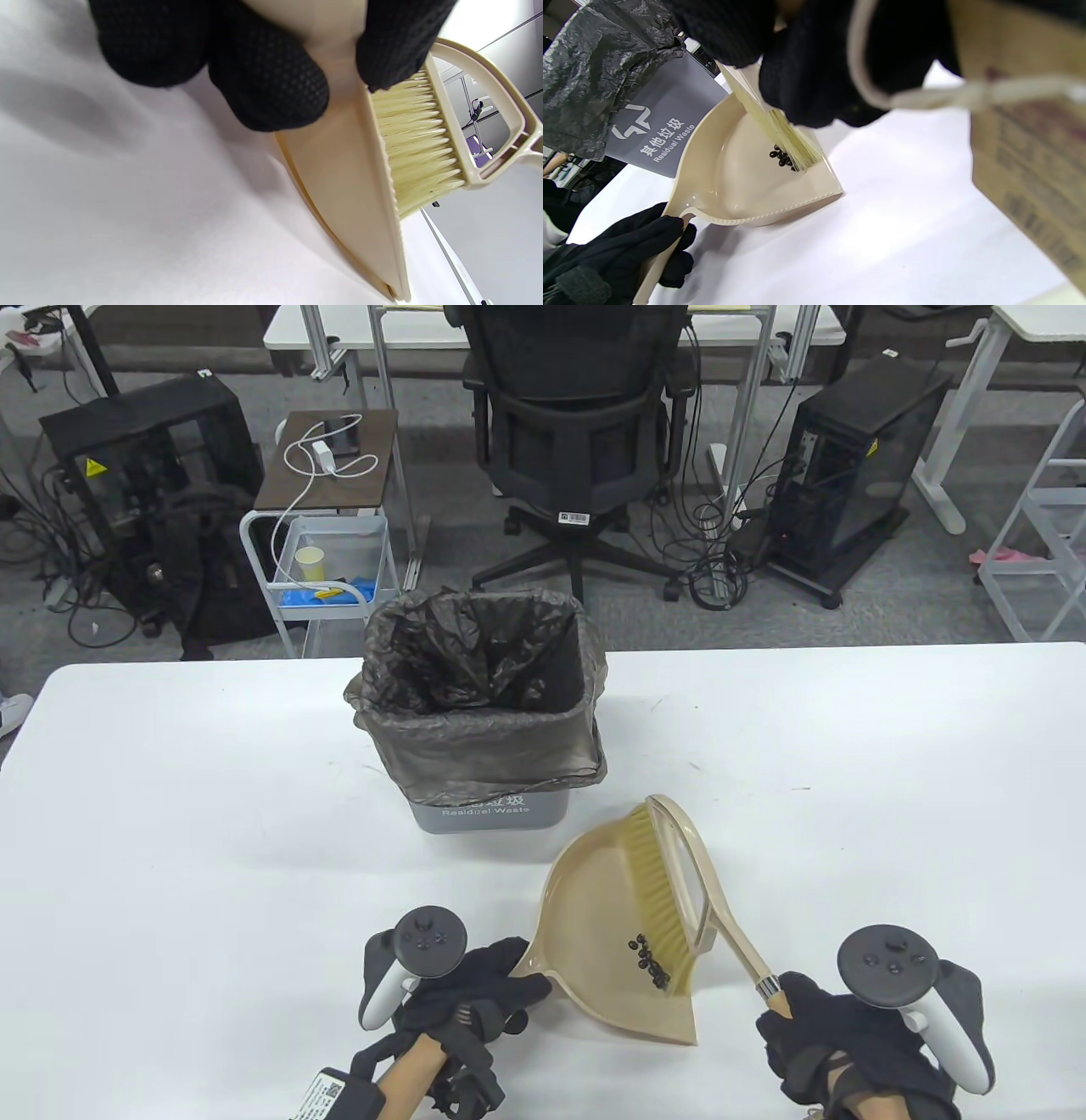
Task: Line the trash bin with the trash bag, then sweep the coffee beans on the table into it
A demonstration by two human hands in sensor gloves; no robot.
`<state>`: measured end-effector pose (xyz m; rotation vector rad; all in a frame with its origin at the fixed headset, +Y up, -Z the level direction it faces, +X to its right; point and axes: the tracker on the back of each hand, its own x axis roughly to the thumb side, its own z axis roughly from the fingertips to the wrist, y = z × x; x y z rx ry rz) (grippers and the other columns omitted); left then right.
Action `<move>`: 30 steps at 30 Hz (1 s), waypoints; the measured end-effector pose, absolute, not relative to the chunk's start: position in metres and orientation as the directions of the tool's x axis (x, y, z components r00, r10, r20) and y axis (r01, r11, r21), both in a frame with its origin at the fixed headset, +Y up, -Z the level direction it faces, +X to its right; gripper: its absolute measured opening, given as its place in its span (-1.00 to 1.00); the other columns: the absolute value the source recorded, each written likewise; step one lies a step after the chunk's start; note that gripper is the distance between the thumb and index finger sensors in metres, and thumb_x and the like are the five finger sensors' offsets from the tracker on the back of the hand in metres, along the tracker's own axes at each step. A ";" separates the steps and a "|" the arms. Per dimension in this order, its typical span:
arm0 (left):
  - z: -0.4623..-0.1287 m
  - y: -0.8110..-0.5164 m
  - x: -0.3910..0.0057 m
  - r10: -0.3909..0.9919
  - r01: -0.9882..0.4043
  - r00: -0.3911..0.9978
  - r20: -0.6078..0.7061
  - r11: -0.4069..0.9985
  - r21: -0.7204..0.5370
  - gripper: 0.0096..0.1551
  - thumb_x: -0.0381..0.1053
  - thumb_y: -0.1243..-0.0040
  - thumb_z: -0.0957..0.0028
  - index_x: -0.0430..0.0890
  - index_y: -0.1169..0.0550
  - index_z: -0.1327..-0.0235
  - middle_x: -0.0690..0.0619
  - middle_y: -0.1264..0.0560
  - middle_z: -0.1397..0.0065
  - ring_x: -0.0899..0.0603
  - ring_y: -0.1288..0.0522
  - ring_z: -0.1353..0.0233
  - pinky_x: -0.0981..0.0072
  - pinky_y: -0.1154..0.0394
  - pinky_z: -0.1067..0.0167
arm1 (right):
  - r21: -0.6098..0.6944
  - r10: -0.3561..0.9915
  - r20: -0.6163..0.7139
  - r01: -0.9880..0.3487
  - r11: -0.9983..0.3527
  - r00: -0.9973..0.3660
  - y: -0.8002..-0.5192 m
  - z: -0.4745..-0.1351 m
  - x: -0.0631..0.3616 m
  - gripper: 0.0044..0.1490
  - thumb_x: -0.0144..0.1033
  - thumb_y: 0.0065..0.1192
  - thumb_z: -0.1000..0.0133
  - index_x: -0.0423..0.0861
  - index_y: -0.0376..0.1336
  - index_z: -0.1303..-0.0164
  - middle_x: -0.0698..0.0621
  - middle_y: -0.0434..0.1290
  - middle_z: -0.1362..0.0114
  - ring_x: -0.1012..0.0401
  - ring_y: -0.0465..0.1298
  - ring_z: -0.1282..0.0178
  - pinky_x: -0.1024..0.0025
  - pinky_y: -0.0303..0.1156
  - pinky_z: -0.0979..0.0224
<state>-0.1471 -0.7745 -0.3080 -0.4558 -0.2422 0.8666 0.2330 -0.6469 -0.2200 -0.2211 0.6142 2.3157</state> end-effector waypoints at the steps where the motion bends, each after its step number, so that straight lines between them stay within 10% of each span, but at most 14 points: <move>1: -0.309 -0.775 -0.148 0.782 -0.679 0.623 0.019 0.552 -0.483 -0.18 0.17 -0.34 -0.15 -0.30 -0.39 -0.50 -0.20 -0.53 -0.17 0.07 -0.73 0.10 0.14 -0.67 0.11 | 0.371 0.620 -0.320 -0.697 -0.614 -0.717 -0.647 -0.220 0.234 -0.12 -0.21 0.23 -0.08 -0.33 0.02 -0.51 -0.06 0.60 0.03 0.12 0.69 0.47 0.02 0.58 0.22; 17: -0.314 -0.781 -0.158 0.902 -0.791 0.424 -0.082 0.325 -0.518 -0.20 0.21 -0.27 -0.21 -0.28 -0.38 -0.50 -0.18 -0.52 -0.17 0.13 -0.71 0.15 0.17 -0.67 0.15 | 0.006 0.742 -0.104 -0.746 -0.666 -0.663 -0.620 -0.227 0.267 -0.12 -0.20 0.24 -0.09 -0.29 0.02 -0.53 -0.06 0.58 -0.04 0.09 0.67 0.39 0.01 0.54 0.12; 30: -0.310 -0.771 -0.160 0.939 -0.814 0.344 -0.029 0.282 -0.507 -0.16 0.26 -0.24 -0.22 -0.27 -0.35 -0.52 -0.17 -0.53 -0.25 0.14 -0.71 0.16 0.19 -0.67 0.15 | -0.312 0.801 -0.101 -0.746 -0.588 -0.589 -0.708 -0.300 0.250 -0.12 -0.15 0.19 -0.09 -0.23 -0.02 -0.53 0.00 0.54 -0.10 0.15 0.66 0.32 0.08 0.54 0.06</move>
